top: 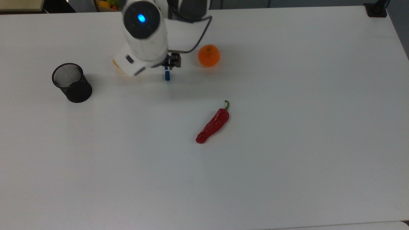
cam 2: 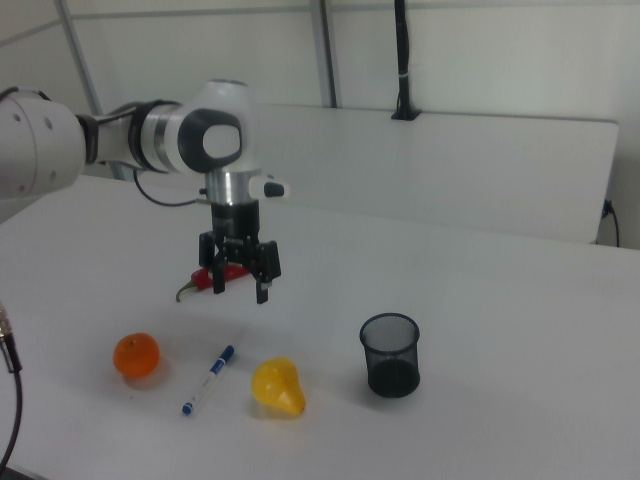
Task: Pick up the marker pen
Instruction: 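Open the gripper to release the marker and raise the arm away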
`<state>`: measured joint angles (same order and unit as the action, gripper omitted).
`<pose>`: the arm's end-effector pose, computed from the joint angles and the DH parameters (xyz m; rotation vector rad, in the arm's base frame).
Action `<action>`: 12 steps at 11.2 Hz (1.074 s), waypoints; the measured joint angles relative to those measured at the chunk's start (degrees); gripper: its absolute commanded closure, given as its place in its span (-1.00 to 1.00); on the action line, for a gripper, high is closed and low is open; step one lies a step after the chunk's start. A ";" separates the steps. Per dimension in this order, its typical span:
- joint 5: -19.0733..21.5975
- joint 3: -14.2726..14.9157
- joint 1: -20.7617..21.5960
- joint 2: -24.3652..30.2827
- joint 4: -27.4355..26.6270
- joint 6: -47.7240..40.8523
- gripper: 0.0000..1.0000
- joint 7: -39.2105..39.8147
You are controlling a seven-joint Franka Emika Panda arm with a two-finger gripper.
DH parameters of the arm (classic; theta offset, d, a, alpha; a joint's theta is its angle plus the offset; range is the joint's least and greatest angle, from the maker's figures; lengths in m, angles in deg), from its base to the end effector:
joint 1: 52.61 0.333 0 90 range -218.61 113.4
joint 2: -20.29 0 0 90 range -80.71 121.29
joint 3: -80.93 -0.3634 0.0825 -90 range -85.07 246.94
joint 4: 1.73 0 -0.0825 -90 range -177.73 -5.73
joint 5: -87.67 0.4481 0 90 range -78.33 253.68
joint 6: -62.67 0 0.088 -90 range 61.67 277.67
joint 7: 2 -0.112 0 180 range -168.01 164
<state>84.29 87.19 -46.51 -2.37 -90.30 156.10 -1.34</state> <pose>0.7131 0.0013 0.4195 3.0068 0.0350 -0.4688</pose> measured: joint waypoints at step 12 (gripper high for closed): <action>0.03 0.75 -6.22 26.22 -15.39 7.83 -1.00 1.09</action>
<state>84.32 87.93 -52.73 23.85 -105.69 163.93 -0.25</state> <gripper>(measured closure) 0.000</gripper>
